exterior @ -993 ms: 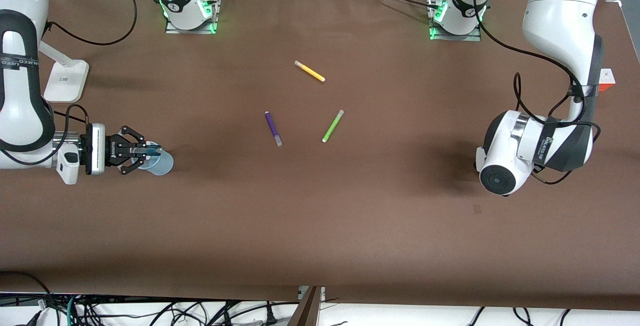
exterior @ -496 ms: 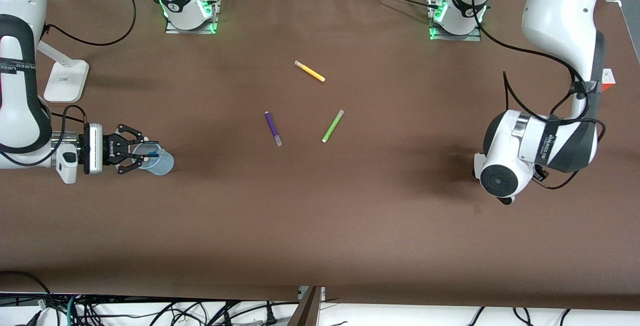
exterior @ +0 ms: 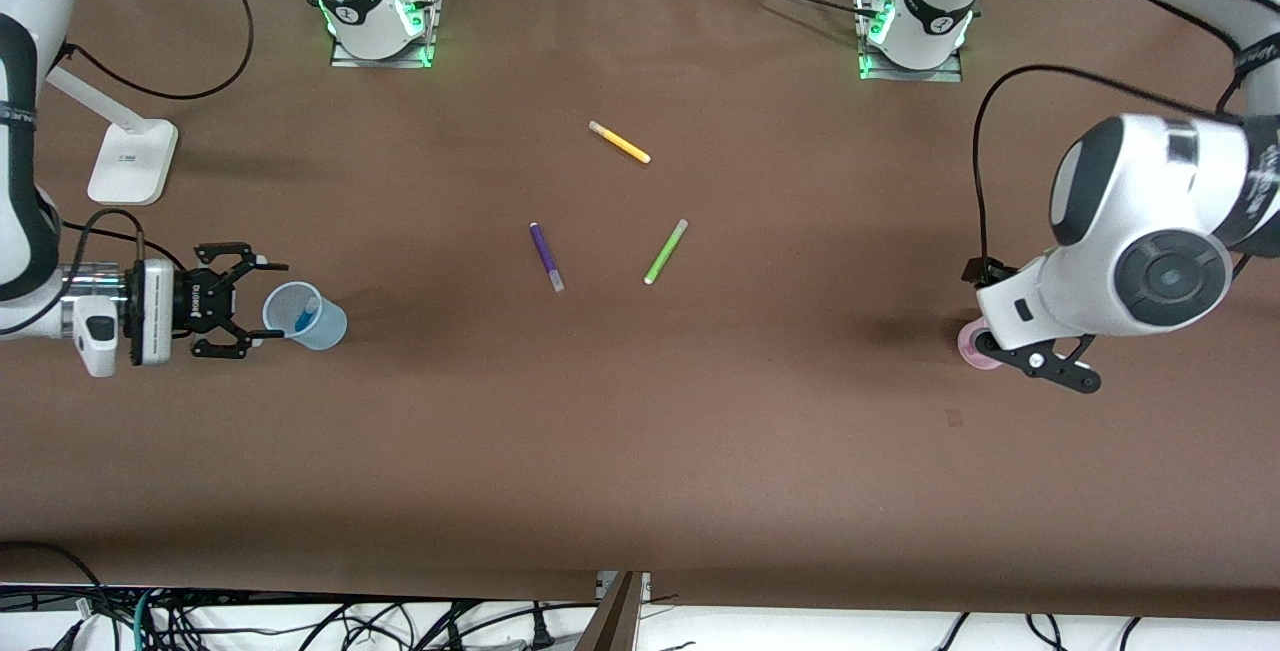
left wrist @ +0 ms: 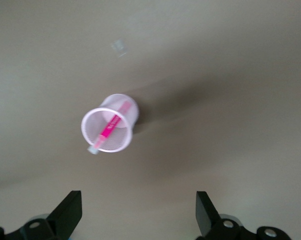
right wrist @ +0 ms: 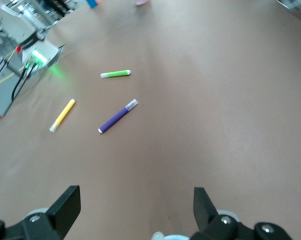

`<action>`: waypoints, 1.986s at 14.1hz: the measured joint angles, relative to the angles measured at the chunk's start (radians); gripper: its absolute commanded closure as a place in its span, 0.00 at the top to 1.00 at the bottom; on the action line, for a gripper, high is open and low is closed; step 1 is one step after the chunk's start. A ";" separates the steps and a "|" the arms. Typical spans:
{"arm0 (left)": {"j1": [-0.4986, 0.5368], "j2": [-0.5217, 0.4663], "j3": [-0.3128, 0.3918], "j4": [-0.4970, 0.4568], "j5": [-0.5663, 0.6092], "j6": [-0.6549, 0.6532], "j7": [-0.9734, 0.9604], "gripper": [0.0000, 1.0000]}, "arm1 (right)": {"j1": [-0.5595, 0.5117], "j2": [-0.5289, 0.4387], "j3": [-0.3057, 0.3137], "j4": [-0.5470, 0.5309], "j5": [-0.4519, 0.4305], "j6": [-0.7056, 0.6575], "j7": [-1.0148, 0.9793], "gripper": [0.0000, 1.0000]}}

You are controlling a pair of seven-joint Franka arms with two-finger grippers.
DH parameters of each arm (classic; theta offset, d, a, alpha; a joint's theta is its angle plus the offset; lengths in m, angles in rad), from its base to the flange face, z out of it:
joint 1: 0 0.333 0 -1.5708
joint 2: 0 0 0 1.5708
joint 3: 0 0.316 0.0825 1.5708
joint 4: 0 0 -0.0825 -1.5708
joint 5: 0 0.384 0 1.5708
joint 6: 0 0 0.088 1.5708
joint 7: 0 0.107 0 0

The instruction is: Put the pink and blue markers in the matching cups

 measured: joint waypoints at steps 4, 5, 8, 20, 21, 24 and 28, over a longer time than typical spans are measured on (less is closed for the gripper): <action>0.047 -0.165 0.003 -0.150 -0.151 0.147 -0.060 1.00 | 0.000 -0.012 0.000 0.115 -0.078 -0.092 0.346 1.00; 0.072 -0.231 0.004 -0.234 -0.170 0.222 -0.060 1.00 | 0.000 -0.013 0.000 0.145 -0.098 -0.114 0.431 1.00; 0.101 -0.403 0.005 -0.436 -0.182 0.342 -0.060 1.00 | 0.003 -0.018 0.005 0.237 -0.182 -0.186 0.675 1.00; 0.108 -0.528 0.011 -0.464 -0.182 0.240 -0.057 1.00 | 0.101 -0.321 0.205 0.156 -0.744 -0.249 1.531 1.00; 0.108 -0.528 0.011 -0.464 -0.182 0.238 -0.057 1.00 | 0.104 -0.369 0.209 0.100 -0.754 -0.237 1.558 1.00; 0.108 -0.528 0.009 -0.464 -0.182 0.235 -0.056 1.00 | 0.102 -0.527 0.209 -0.082 -0.767 -0.179 1.576 1.00; 0.108 -0.528 0.009 -0.464 -0.182 0.234 -0.056 1.00 | 0.101 -0.637 0.195 -0.164 -0.797 -0.154 1.577 1.00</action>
